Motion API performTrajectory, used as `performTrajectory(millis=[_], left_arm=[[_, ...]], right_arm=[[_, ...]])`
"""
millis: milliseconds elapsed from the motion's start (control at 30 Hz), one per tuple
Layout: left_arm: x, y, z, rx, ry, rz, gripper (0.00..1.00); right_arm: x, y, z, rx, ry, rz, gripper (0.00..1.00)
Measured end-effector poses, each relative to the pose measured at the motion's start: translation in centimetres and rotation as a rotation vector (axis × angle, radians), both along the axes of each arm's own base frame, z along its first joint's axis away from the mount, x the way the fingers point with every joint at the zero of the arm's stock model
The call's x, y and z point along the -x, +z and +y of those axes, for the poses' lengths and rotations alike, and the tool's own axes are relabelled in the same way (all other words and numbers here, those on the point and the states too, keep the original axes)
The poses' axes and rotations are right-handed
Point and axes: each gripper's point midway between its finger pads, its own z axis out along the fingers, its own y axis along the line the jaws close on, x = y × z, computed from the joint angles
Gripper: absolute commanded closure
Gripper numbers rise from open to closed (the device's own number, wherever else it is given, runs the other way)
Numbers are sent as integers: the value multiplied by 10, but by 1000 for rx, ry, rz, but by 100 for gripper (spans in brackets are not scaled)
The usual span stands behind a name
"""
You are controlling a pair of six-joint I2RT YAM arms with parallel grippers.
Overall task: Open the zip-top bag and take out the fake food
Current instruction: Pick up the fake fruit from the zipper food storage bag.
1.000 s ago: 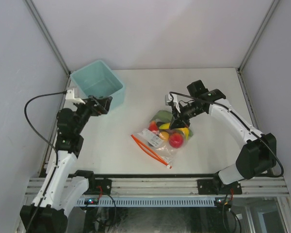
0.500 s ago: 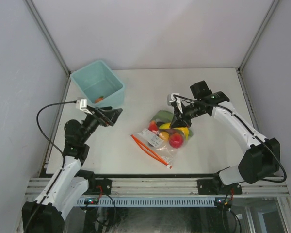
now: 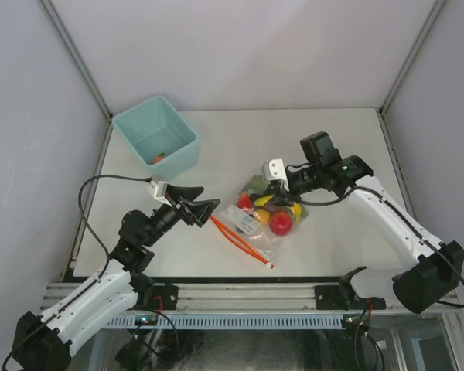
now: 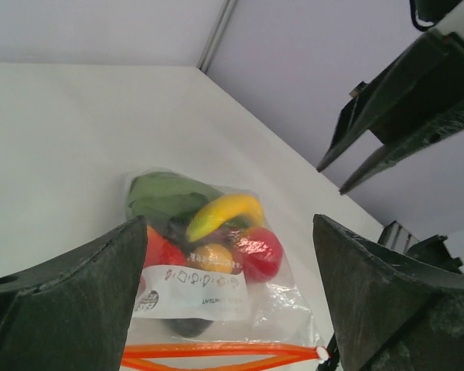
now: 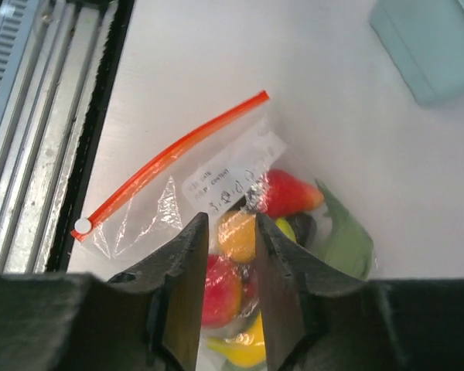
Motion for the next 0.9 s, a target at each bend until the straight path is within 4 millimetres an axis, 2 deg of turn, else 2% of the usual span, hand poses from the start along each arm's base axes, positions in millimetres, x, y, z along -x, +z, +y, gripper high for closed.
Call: performTrajectory(millis=[167,267,433,567,733,900], left_arm=[[2,-12,-6,-29,7,-20,7],[8,-22,-9,-42,-3,-64,7],[32,-50,-18,-105,-49,-136,6],[46,-54,-25,-151,-65,-223,8],[52,-59,-34,-216,-64,-292,17],[50,-95,-46,-355,-77,-271,25]], right_arm=[[21,-7,7,19,175,-110,53],[26,-14,5,34,244,-151,52],[26,-29,5,55,305,-156,52],[24,-41,7,59,344,-145,52],[20,-51,8,66,374,-150,50],[14,-57,7,68,383,-165,49]])
